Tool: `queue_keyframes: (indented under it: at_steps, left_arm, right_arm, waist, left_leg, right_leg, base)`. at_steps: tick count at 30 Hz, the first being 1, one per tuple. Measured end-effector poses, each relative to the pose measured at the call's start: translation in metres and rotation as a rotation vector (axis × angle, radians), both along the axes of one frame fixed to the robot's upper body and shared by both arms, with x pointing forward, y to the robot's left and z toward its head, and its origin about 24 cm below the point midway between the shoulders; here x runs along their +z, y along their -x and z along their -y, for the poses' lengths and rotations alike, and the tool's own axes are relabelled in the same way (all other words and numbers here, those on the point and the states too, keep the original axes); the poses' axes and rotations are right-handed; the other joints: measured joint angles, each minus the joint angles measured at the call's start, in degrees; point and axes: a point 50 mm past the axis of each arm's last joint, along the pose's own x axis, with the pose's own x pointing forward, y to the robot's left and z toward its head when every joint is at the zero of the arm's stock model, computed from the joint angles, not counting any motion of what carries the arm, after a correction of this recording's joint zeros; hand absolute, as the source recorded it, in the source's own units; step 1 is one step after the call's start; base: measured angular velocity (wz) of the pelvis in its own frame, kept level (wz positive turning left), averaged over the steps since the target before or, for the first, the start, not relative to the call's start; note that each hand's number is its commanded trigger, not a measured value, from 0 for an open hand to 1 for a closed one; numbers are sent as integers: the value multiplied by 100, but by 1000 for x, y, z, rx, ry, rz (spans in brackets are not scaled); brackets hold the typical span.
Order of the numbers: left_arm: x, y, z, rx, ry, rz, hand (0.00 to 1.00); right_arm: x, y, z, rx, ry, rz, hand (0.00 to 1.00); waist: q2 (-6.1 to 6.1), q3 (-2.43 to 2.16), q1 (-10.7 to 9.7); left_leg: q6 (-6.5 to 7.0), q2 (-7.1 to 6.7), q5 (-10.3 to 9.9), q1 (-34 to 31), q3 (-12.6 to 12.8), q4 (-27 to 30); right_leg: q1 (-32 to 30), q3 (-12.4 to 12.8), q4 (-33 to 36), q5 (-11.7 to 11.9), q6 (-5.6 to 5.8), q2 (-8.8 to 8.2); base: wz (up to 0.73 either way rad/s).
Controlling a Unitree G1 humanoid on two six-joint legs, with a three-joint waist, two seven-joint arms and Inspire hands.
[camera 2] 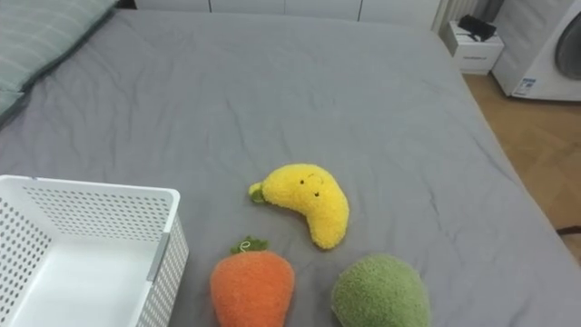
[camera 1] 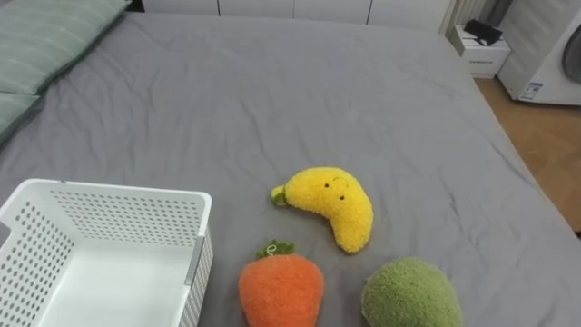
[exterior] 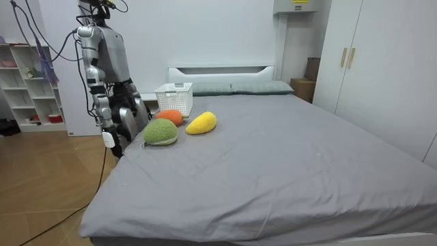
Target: Collect toys from the bed
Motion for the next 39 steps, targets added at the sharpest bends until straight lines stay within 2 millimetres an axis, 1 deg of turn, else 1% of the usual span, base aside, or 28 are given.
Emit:
queue_keyframes:
  at_steps: [2,5,7,8,10,11,12,14,15,16,17,19,20,22,23,24,25,26,27,28,29,30,31,32,34,35,37,39]
  left_arm:
    - [0,1,0,4,-1,-1,0]
    - [0,8,-1,10,-3,-12,0]
    - [1,17,-3,32,-6,-29,0]
    - [1,18,-4,35,-7,-31,0]
    - [2,23,-10,61,-13,-34,0]
    - [3,25,-13,75,-16,-33,0]
    - [5,27,-19,84,-24,-33,0]
    - [7,28,-26,96,-42,-24,0]
    - [9,29,-33,100,-56,-25,0]
    - [11,28,-38,105,-75,-14,0]
    - [12,28,-41,107,-84,-12,0]
    - [14,26,-46,84,-104,-10,0]
    - [15,25,-47,74,-108,-10,0]
    - [16,15,-49,40,-122,12,0]
    - [16,16,-49,33,-121,5,0]
    - [16,16,-49,32,-120,3,0]
    - [15,15,-47,16,-117,2,0]
    - [15,14,-47,10,-117,4,0]
    - [15,12,-47,-8,-119,4,0]
    - [15,10,-47,-28,-118,5,0]
    - [15,9,-47,-33,-119,4,0]
    - [15,9,-45,-44,-115,2,0]
    - [15,7,-44,-47,-111,8,0]
    - [15,7,-43,-54,-110,9,0]
    - [15,4,-41,-82,-110,19,0]
    - [15,4,-40,-86,-110,22,0]
    - [15,3,-38,-87,-107,34,0]
    - [14,2,-35,-90,-102,38,0]
  right_arm:
    - [0,2,-1,-25,1,-2,0]
    - [0,8,-1,-126,7,-10,0]
    - [1,13,2,-276,20,2,0]
    - [1,13,4,-313,23,7,0]
    - [2,16,10,-432,31,15,0]
    - [3,16,12,-460,36,21,0]
    - [5,16,18,-502,53,30,0]
    - [8,12,32,-529,91,43,0]
    - [12,5,44,-538,122,51,0]
    - [17,-6,58,-536,171,84,0]
    - [20,-12,65,-538,199,106,0]
    - [36,-46,91,-447,327,187,0]
    - [41,-56,97,-420,357,211,0]
    - [59,-87,113,-327,464,290,0]
    - [70,-105,119,-271,524,341,0]
    - [77,-115,121,-233,562,368,0]
    - [92,-132,124,-153,640,427,0]
    - [100,-140,125,-118,676,459,0]
    - [112,-154,124,-56,736,514,0]
    - [121,-167,120,4,774,554,0]
    - [125,-172,118,33,790,571,0]
    - [133,-180,114,87,822,608,0]
    - [142,-189,109,134,850,656,0]
    - [148,-194,106,158,861,684,0]
    - [167,-211,92,265,913,779,0]
    - [169,-214,90,283,919,797,0]
    - [170,-220,82,333,898,828,0]
    - [169,-223,74,372,869,851,0]
  waist:
    - [-1,0,-10]
    - [3,0,-81]
    - [-9,-4,-221]
    - [-12,-4,-240]
    - [-79,-10,-334]
    - [-96,-7,-352]
    - [-131,-15,-385]
    - [-182,-28,-400]
    - [-227,-27,-432]
    - [-267,-37,-478]
    - [-273,-33,-484]
    - [-323,-26,-474]
    - [-337,-24,-479]
    - [-400,-27,-461]
    - [-401,-29,-451]
    - [-412,-33,-432]
    - [-387,-48,-429]
    - [-355,-64,-429]
    - [-371,-66,-421]
    - [-365,-29,-387]
    - [-370,-23,-380]
    - [-360,-22,-343]
    - [-334,-14,-312]
    - [-318,-13,-298]
    - [-257,-47,-247]
    - [-253,-49,-233]
    - [-247,-52,-106]
    - [-225,-38,-42]
  left_leg:
    - [-1,2,-1,11,-1,0]
    - [-3,2,-2,19,-27,9]
    - [-3,-2,-3,29,-59,18]
    - [-4,-2,-4,32,-58,18]
    - [-7,-5,-2,30,-56,17]
    - [-8,-6,-2,30,-56,18]
    - [-9,-6,-1,27,-52,19]
    - [-8,-6,1,17,-22,18]
    - [-8,-6,3,9,-16,17]
    - [-8,-7,3,9,-1,18]
    - [-8,-7,3,6,9,11]
    - [-10,-5,4,0,63,15]
    - [-10,-5,4,-2,79,14]
    - [-19,-6,11,3,108,-13]
    - [-23,8,15,1,135,-32]
    - [-23,12,15,-13,152,-37]
    - [-23,15,15,-104,152,-22]
    - [-22,18,15,-131,148,-5]
    - [-22,23,15,-195,136,15]
    - [-27,26,17,-205,135,15]
    - [-29,22,19,-204,133,14]
    - [-29,26,19,-202,122,6]
    - [-29,32,19,-203,114,2]
    - [-29,33,19,-208,116,1]
    - [-29,31,19,-284,116,11]
    - [-29,29,20,-285,118,12]
    - [-30,36,21,-269,109,15]
    - [-29,37,21,-256,99,20]
  right_leg:
    - [10,3,3,3,-4,2]
    - [44,-8,0,3,-4,2]
    - [75,-37,-18,2,-4,1]
    - [76,-34,-21,2,-4,1]
    - [65,3,-25,-25,-30,1]
    - [59,-2,-26,-36,-36,2]
    - [38,8,-20,-46,-43,2]
    - [-17,34,-5,-45,-44,2]
    - [-28,41,-5,-42,-46,2]
    - [-38,56,-2,-41,-45,4]
    - [-43,67,2,-41,-46,5]
    - [-100,105,38,-40,-44,9]
    - [-112,114,72,-38,-44,12]
    - [-139,178,73,-33,-42,29]
    - [-166,182,82,-30,-46,31]
    - [-196,183,96,-28,-47,30]
    - [-259,177,111,-22,-50,29]
    - [-288,173,116,-20,-51,29]
    - [-347,164,128,-16,-53,31]
    - [-353,149,174,-16,-53,36]
    - [-362,135,176,-16,-53,36]
    - [-376,134,171,-16,-53,35]
    - [-370,129,171,-16,-53,32]
    - [-367,127,172,-16,-53,32]
    - [-412,126,175,-16,-53,32]
    - [-416,127,176,-16,-53,32]
    - [-396,108,174,-16,-53,31]
    - [-373,77,169,-16,-53,25]
  base:
    - [0]
    - [3]
    - [6]
    - [0]
    - [0]
    - [0]
    - [-5]
    - [-7]
    - [-6]
    - [-5]
    - [-8]
    - [-11]
    - [-11]
    - [-9]
    - [-10]
    - [-9]
    - [-4]
    - [0]
    - [3]
    - [3]
    - [0]
    - [5]
    - [0]
    - [0]
    - [0]
    - [0]
    - [2]
    - [4]
